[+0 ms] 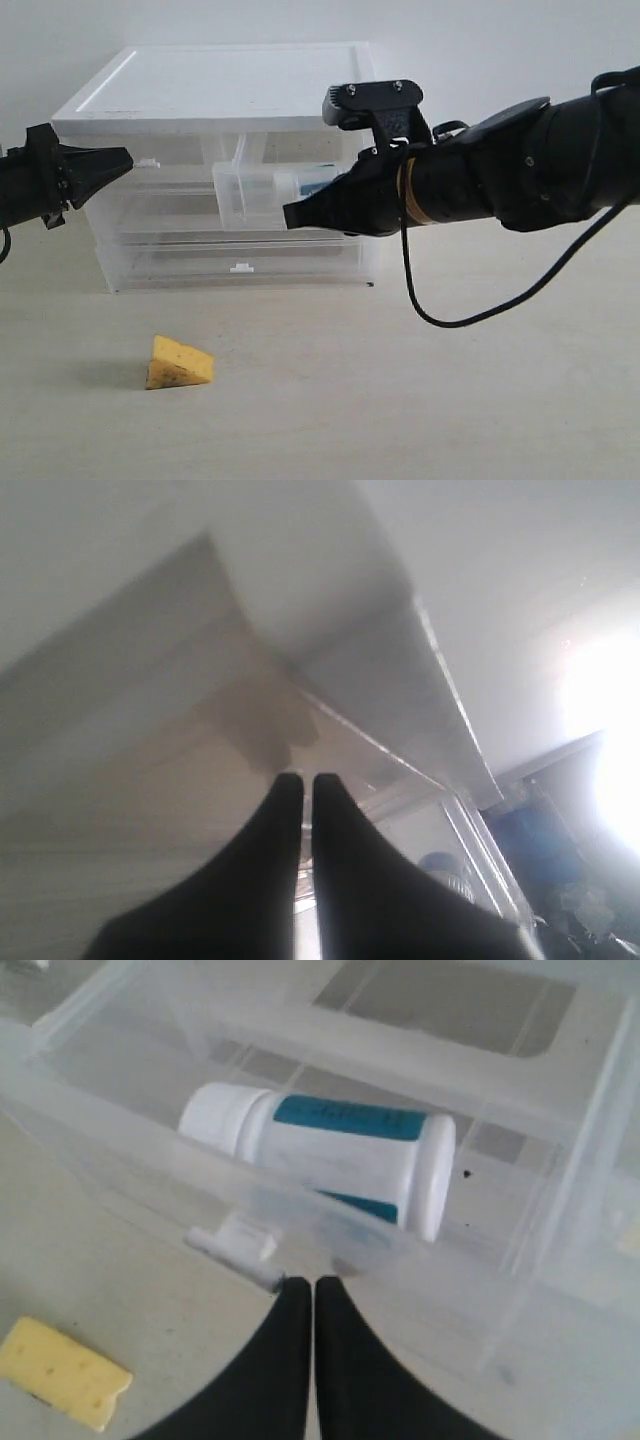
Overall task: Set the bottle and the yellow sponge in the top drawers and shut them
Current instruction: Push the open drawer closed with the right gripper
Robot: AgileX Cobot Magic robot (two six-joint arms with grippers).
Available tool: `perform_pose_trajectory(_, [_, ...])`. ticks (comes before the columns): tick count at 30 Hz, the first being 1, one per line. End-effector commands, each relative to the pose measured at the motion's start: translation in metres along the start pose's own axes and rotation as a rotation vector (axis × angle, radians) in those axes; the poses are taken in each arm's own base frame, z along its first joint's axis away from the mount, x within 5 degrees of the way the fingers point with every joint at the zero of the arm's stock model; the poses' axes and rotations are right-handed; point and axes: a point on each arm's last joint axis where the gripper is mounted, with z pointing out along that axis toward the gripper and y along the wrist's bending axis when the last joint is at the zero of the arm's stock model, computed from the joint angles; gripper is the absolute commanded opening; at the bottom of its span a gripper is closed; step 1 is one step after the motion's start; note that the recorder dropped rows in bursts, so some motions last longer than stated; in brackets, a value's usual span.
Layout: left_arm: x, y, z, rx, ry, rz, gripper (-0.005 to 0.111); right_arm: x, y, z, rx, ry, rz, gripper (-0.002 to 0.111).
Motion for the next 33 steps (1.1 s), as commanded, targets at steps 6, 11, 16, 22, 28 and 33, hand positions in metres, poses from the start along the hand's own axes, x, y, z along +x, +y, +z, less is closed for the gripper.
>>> perform_pose_trajectory(6, [-0.001, -0.001, 0.002, -0.002, -0.001, 0.013, 0.004, -0.016, -0.005, 0.024, 0.052, -0.044, -0.012, 0.000])
perform_pose_trajectory(11, [-0.002, -0.001, 0.002, -0.002, -0.003, 0.013, 0.004, -0.024, -0.007, 0.033, 0.075, -0.068, -0.016, 0.000])
perform_pose_trajectory(16, [-0.002, -0.001, 0.002, -0.002, -0.003, 0.013, 0.004, -0.034, -0.012, 0.033, 0.143, -0.113, -0.035, 0.000])
perform_pose_trajectory(22, [-0.002, -0.001, 0.002, -0.002, -0.003, 0.013, 0.004, -0.036, -0.012, 0.032, 0.150, -0.119, -0.037, 0.000])
perform_pose_trajectory(28, [-0.002, -0.001, 0.002, -0.002, -0.004, -0.053, 0.004, -0.035, -0.008, 0.033, 0.097, -0.104, -0.028, 0.000])
perform_pose_trajectory(33, [-0.002, -0.001, 0.002, -0.002, -0.006, -0.063, 0.004, -0.034, -0.006, 0.033, 0.077, -0.098, -0.025, 0.000])
